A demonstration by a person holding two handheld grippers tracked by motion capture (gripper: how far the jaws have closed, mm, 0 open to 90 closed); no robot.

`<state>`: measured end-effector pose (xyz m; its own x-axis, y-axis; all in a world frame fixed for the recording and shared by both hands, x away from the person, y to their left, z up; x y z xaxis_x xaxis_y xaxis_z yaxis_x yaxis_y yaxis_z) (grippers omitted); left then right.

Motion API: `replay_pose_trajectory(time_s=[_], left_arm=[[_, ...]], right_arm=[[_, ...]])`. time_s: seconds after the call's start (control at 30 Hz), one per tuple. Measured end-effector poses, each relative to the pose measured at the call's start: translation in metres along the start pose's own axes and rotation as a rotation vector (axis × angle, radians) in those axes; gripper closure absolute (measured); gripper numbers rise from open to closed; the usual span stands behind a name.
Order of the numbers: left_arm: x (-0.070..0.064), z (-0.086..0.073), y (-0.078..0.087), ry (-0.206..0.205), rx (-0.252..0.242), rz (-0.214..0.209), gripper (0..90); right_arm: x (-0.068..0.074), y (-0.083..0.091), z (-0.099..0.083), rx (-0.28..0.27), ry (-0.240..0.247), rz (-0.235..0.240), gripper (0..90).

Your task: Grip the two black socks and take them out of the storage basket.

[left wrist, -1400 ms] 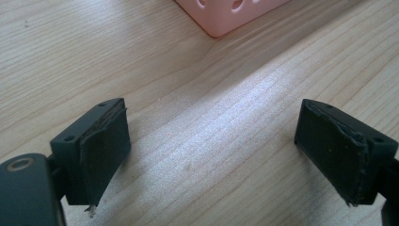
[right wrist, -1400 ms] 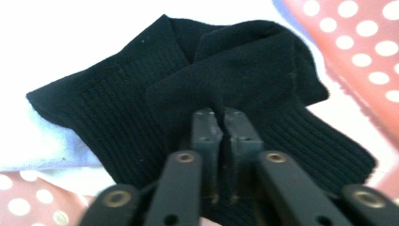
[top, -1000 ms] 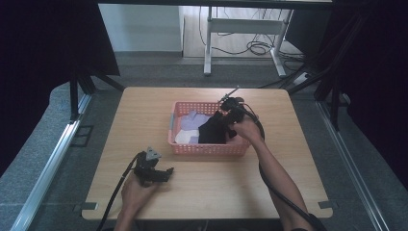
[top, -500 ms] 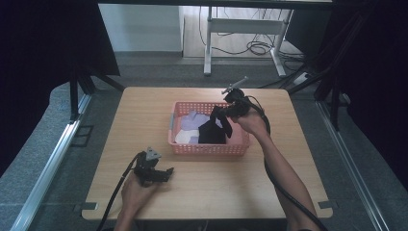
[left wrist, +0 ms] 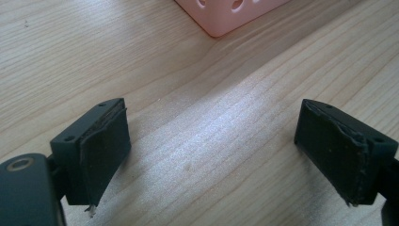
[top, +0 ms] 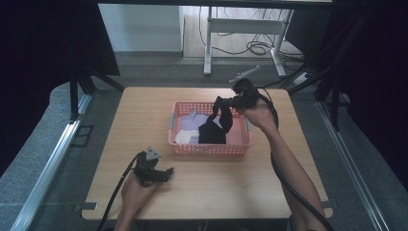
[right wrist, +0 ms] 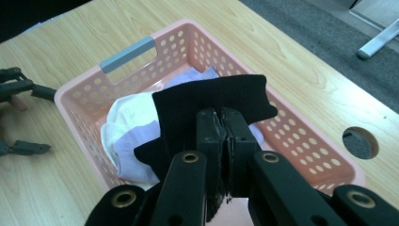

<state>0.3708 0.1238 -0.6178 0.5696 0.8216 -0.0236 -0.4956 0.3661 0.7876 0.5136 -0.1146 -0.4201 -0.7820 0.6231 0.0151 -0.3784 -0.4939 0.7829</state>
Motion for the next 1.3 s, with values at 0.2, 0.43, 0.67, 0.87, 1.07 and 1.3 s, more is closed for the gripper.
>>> replay_pose_trajectory(time_s=[0.2, 0.43, 0.67, 0.87, 1.07, 1.3], left_arm=[[0.0, 0.0, 0.0, 0.0, 0.0, 0.0, 10.5], [0.0, 0.0, 0.0, 0.0, 0.0, -0.001, 10.5], [0.0, 0.0, 0.0, 0.0, 0.0, 0.0, 10.5], [0.0, 0.0, 0.0, -0.001, 0.001, -0.001, 10.5], [0.0, 0.0, 0.0, 0.0, 0.001, -0.002, 10.5], [0.0, 0.0, 0.0, 0.001, 0.002, -0.001, 10.5]], right_arm=[[-0.004, 0.014, 0.003, -0.022, -0.008, -0.003, 87.5], [-0.008, 0.028, 0.004, -0.035, -0.013, -0.016, 87.6], [-0.014, 0.04, 0.003, -0.05, -0.029, -0.028, 87.6], [-0.019, 0.048, 0.002, -0.059, -0.04, -0.031, 87.7], [-0.026, 0.057, -0.002, -0.065, -0.048, -0.043, 87.8], [-0.036, 0.073, -0.009, -0.079, -0.074, -0.066, 87.8]])
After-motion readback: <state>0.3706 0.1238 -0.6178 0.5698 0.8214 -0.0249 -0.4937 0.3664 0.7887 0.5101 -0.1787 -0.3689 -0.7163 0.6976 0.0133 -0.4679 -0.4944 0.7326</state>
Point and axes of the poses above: each handheld gripper's, and its own axes: y roughly backward along the jaws, z roughly out of its top, x roughly to its left, the point moved 10 cm from there along -y, roughly forward along the jaws, and after that the axes turned 5 degrees about x, right-handed, at the moved point
